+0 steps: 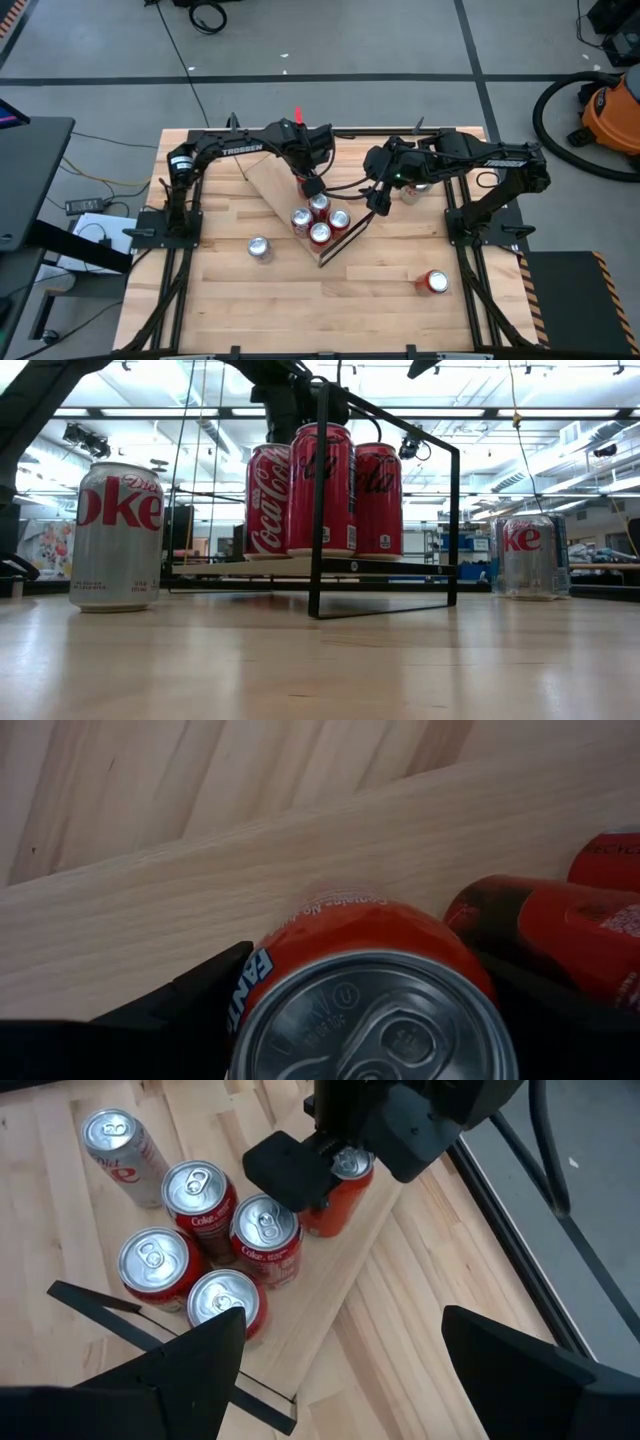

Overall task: Place canned beverage on shelf
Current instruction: Put the left orange soda can on the shelf

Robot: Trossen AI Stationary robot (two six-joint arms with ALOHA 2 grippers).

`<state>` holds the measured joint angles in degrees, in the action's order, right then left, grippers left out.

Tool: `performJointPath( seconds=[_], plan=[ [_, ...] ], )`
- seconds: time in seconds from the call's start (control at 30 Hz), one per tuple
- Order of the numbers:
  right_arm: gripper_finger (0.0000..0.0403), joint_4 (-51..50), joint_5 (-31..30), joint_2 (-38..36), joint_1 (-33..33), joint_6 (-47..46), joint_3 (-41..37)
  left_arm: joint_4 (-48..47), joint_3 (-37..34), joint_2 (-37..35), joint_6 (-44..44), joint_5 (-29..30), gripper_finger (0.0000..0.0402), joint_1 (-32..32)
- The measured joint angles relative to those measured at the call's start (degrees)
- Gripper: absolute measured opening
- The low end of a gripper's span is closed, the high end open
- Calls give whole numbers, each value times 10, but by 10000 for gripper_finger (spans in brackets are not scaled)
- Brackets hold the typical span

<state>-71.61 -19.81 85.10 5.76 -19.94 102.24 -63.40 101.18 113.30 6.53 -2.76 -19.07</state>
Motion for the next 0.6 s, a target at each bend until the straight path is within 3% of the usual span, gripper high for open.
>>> performJointPath(
  seconds=[0.4,0.6],
  plan=[
    [348,1,0,0,0,0,0,-6,2,1,2,0,324,3],
    [348,3,0,0,0,0,0,-13,-1,7,4,-5,363,4]
  ],
)
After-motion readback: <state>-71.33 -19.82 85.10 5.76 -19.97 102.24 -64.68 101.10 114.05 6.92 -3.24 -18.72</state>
